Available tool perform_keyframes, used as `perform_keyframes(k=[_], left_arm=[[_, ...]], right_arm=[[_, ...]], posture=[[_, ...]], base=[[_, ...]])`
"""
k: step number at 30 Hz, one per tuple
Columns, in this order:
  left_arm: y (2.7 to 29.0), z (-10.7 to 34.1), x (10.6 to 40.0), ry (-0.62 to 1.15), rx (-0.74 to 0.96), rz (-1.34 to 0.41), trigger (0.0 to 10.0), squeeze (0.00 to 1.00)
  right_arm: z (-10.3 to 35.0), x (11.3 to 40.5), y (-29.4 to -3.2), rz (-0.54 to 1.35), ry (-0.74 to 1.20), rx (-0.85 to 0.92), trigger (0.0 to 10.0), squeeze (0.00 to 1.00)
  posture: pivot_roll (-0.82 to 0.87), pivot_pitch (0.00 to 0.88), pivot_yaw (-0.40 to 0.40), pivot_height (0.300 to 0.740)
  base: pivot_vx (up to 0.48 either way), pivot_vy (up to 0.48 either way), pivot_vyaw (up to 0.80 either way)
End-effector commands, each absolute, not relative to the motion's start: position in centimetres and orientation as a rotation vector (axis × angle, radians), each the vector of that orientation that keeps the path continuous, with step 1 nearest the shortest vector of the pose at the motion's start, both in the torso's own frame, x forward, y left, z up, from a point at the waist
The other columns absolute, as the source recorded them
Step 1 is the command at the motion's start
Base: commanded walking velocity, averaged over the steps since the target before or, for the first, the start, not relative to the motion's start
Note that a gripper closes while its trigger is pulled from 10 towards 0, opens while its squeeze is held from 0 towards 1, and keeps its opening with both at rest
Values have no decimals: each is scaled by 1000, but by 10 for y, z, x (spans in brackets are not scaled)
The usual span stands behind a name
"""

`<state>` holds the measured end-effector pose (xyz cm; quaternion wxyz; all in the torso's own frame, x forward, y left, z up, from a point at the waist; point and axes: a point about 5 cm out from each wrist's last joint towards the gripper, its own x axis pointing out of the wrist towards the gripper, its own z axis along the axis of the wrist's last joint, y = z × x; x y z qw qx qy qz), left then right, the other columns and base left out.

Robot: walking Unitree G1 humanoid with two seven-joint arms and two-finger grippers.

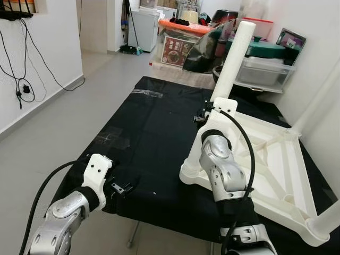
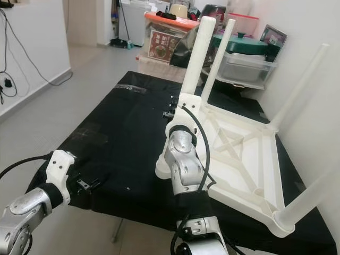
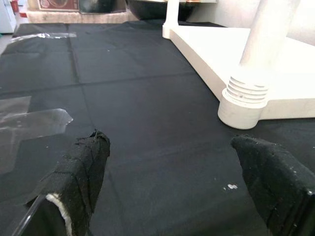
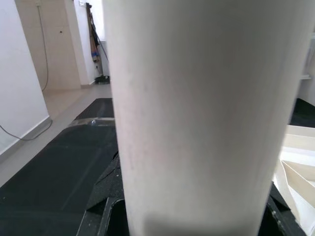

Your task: Building children table

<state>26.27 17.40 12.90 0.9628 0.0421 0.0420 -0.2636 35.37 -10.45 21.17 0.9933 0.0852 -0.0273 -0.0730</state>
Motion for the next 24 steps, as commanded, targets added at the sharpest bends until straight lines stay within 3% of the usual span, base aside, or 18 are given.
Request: perform_keyframes(k=[1, 22, 24], left_arm=[[170, 128, 264, 88, 91, -551, 10000, 0], [169, 128, 265, 83, 87, -562, 10000, 0], [168, 128, 265, 82, 86, -565, 10000, 0]], right_arm=[[184, 353, -117, -189, 63, 185, 10000, 0], [192, 351, -115, -172, 50, 211, 10000, 0], [195, 350, -115, -170, 42, 216, 10000, 39]], posture=[[94, 0, -133, 740], [91, 0, -128, 740], [91, 0, -127, 740]], base=[[0, 0, 0], [0, 0, 0], [0, 0, 0]])
